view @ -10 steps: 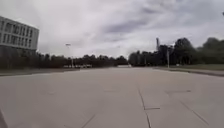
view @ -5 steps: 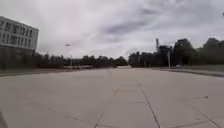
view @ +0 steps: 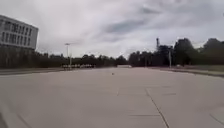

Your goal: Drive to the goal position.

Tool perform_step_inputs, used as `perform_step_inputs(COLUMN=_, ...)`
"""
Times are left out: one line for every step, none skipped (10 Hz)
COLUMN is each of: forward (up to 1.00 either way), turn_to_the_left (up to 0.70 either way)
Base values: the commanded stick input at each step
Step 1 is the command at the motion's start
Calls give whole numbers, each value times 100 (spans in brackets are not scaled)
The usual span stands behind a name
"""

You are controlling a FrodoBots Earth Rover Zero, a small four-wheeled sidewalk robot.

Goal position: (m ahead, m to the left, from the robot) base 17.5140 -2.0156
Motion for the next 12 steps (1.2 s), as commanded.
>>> perform_step_inputs(forward=100, turn_to_the_left=-1)
perform_step_inputs(forward=100, turn_to_the_left=-2)
perform_step_inputs(forward=100, turn_to_the_left=-39)
perform_step_inputs(forward=100, turn_to_the_left=-40)
perform_step_inputs(forward=100, turn_to_the_left=-36)
perform_step_inputs(forward=100, turn_to_the_left=-14)
perform_step_inputs(forward=100, turn_to_the_left=0)
perform_step_inputs(forward=100, turn_to_the_left=0)
perform_step_inputs(forward=100, turn_to_the_left=0)
perform_step_inputs(forward=100, turn_to_the_left=0)
perform_step_inputs(forward=100, turn_to_the_left=0)
perform_step_inputs(forward=100, turn_to_the_left=0)
